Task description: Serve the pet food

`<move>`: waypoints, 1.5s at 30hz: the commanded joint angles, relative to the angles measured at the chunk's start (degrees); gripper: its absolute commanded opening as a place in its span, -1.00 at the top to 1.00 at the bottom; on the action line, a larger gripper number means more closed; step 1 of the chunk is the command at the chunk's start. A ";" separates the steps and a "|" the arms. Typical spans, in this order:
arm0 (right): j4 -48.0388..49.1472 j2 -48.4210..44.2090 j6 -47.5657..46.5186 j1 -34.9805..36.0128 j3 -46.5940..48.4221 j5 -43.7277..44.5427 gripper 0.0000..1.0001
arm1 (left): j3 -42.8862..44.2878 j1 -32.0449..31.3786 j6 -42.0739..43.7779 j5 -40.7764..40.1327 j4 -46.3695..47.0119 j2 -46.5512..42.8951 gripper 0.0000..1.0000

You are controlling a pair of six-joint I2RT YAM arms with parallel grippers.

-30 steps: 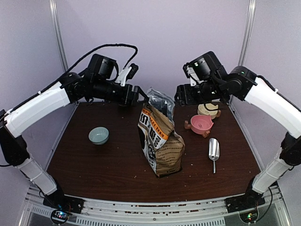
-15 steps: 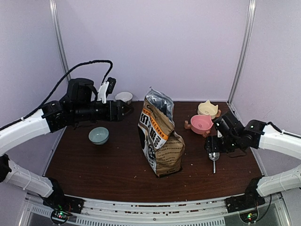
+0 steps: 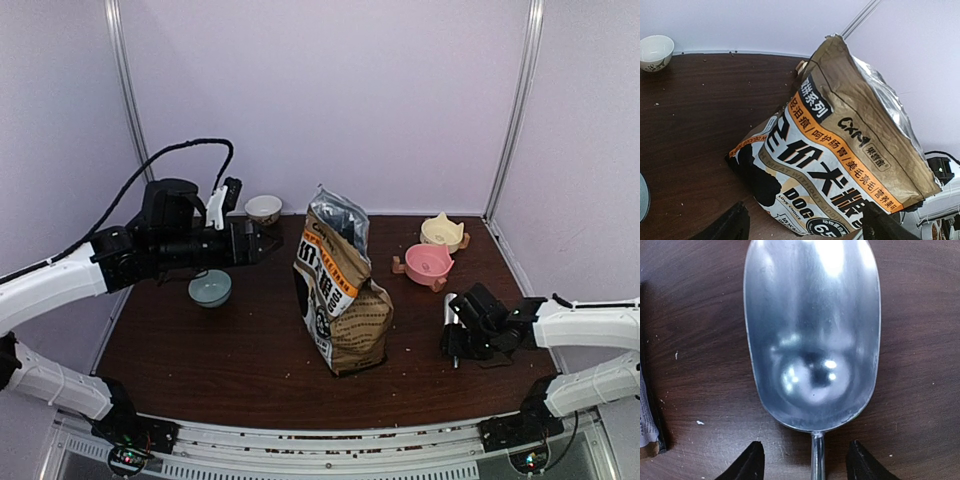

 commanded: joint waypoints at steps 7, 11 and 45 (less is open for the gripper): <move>9.01 2.72 1.70 -0.41 -4.34 0.68 0.17 | -2.75 0.40 -1.65 1.52 4.90 -2.67 -0.60; 9.90 4.24 1.43 -0.37 -4.83 0.70 0.35 | -2.87 0.34 -1.93 1.98 4.90 -2.77 -0.60; -33.43 9.59 -38.16 33.19 58.21 4.87 1.00 | 8.87 -6.03 -6.36 11.47 -3.58 -5.99 -0.53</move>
